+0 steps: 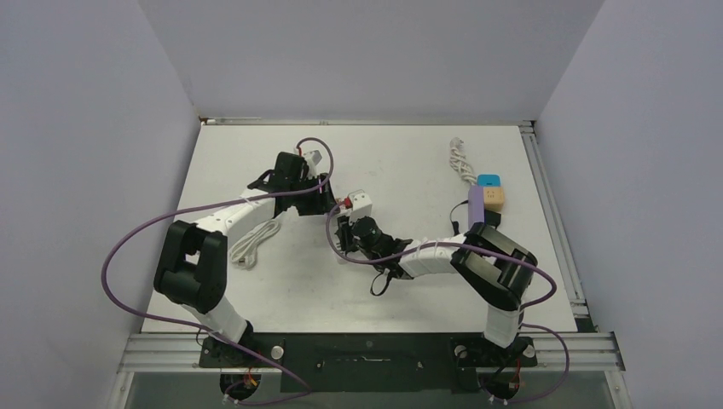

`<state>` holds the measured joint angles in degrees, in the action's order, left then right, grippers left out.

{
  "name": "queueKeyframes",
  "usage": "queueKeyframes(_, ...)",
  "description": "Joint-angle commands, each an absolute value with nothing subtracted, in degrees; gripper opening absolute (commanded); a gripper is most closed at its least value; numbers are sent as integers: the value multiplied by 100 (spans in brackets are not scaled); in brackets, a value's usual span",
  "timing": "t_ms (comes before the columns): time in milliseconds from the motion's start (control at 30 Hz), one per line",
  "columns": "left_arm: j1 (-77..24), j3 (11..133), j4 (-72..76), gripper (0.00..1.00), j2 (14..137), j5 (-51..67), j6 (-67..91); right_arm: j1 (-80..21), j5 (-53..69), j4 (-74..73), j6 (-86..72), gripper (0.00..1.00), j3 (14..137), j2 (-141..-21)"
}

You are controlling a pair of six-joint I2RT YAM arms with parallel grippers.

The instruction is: Pull the plug off the socket

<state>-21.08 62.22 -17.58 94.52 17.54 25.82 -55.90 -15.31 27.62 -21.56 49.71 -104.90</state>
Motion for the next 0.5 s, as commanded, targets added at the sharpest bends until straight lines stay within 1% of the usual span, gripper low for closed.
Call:
queueKeyframes(0, -2169, 6220, -2145, 50, 9660, 1424, 2399, -5210, -1171, 3005, -2566, 24, 4731, -10469)
queueKeyframes(233, -2232, 6131, -2157, 50, 9865, 1576, 2445, -5291, -1266, 3026, -2388, 22, 4711, -10402)
queueKeyframes(467, -2233, 6159, -2124, 48, 9974, 1668, 2540, -5556, -1759, 2889, -2070, 20, 4800, -10397)
